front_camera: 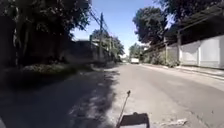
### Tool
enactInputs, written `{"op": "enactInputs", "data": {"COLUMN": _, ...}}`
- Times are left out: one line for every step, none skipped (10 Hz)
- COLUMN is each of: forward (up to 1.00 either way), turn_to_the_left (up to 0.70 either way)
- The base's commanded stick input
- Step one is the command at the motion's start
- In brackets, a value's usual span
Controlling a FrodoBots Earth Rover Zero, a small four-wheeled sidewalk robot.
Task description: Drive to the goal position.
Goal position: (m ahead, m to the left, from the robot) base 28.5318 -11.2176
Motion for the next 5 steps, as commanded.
{"op": "enactInputs", "data": {"forward": 1.00, "turn_to_the_left": 0.00}}
{"op": "enactInputs", "data": {"forward": 1.00, "turn_to_the_left": 0.00}}
{"op": "enactInputs", "data": {"forward": 1.00, "turn_to_the_left": 0.00}}
{"op": "enactInputs", "data": {"forward": 1.00, "turn_to_the_left": 0.00}}
{"op": "enactInputs", "data": {"forward": 1.00, "turn_to_the_left": 0.00}}
